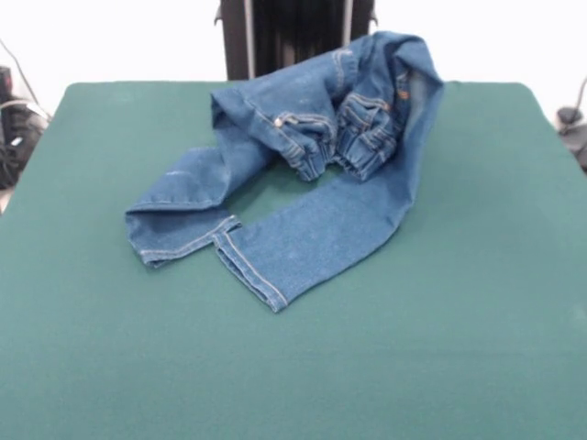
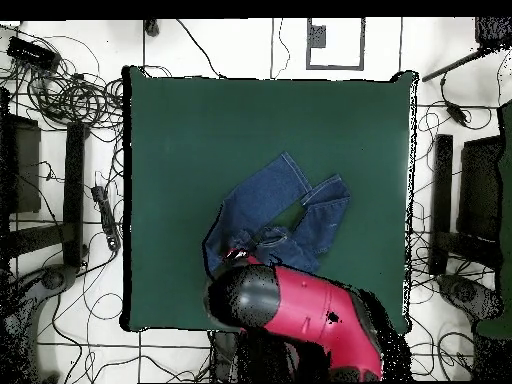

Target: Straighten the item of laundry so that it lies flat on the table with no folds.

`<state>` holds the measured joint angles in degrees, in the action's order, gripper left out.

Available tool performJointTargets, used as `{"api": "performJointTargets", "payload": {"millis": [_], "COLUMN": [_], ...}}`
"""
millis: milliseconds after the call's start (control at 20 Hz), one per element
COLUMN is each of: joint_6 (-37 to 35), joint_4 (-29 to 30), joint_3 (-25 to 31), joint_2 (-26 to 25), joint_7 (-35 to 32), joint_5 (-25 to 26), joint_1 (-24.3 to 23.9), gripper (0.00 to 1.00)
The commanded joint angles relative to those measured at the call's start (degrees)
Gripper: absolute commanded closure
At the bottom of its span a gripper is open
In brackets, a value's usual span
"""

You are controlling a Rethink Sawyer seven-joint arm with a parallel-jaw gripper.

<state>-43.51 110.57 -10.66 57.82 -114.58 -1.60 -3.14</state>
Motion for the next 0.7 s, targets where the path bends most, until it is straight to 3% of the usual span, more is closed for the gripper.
{"api": "performJointTargets", "payload": {"millis": [50, 300, 700], "joint_6": [-13.41, -7.22, 12.54], "joint_4": [-12.65, -10.53, -5.66], "joint_3": [2.76, 5.59, 11.78], "joint_2": [3.43, 0.35, -8.96], "joint_7": [0.04, 1.26, 0.90], "joint_5": [3.27, 2.43, 1.69], "joint_1": [-1.00, -3.74, -7.72], "gripper": [0.00, 0.00, 0.00]}}
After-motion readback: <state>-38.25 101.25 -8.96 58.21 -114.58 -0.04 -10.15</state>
